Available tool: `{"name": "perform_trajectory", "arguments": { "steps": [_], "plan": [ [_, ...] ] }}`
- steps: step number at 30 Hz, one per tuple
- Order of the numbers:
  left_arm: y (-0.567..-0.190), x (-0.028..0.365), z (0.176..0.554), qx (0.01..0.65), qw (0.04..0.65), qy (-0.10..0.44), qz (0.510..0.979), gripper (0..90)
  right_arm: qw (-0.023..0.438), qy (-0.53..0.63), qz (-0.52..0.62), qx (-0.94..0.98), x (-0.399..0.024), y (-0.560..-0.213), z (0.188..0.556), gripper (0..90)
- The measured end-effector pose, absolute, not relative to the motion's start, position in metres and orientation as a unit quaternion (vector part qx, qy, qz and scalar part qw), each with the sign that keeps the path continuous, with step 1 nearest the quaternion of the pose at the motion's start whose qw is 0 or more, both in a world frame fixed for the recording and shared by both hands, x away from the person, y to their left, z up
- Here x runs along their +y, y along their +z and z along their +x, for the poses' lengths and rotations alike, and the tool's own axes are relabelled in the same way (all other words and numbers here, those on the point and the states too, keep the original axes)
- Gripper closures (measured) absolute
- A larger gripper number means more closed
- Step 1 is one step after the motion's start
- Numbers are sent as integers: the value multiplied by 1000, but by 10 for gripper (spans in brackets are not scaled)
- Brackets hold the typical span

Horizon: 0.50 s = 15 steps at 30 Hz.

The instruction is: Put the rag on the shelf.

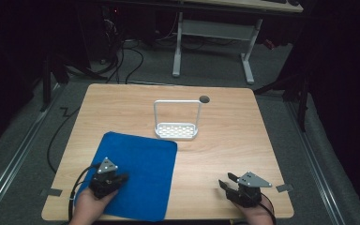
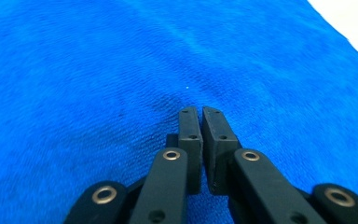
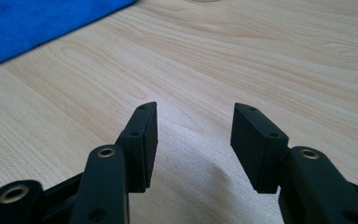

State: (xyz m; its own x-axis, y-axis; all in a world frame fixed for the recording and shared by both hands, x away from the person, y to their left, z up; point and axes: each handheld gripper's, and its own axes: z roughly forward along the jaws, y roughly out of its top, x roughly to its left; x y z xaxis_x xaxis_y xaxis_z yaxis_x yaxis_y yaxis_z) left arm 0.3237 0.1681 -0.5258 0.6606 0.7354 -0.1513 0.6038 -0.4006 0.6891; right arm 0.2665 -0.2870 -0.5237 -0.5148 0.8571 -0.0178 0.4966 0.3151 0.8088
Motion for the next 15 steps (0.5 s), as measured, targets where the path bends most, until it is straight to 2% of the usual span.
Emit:
{"name": "perform_trajectory", "arguments": {
  "steps": [6, 7, 12, 15],
  "plan": [
    [-526, 130, 311, 359, 378, 74, 850, 867, 222, 397, 433, 778, -284, -523, 267, 566],
    [-525, 121, 310, 355, 380, 66, 852, 833, 211, 406, 433, 776, -280, -522, 268, 578],
    [-521, 124, 312, 353, 381, 79, 851, 792, 198, 421, 414, 782, -263, -517, 274, 595],
    [-515, 145, 319, 369, 376, 105, 843, 791, 191, 429, 381, 796, -233, -512, 284, 629]
  ]
}}
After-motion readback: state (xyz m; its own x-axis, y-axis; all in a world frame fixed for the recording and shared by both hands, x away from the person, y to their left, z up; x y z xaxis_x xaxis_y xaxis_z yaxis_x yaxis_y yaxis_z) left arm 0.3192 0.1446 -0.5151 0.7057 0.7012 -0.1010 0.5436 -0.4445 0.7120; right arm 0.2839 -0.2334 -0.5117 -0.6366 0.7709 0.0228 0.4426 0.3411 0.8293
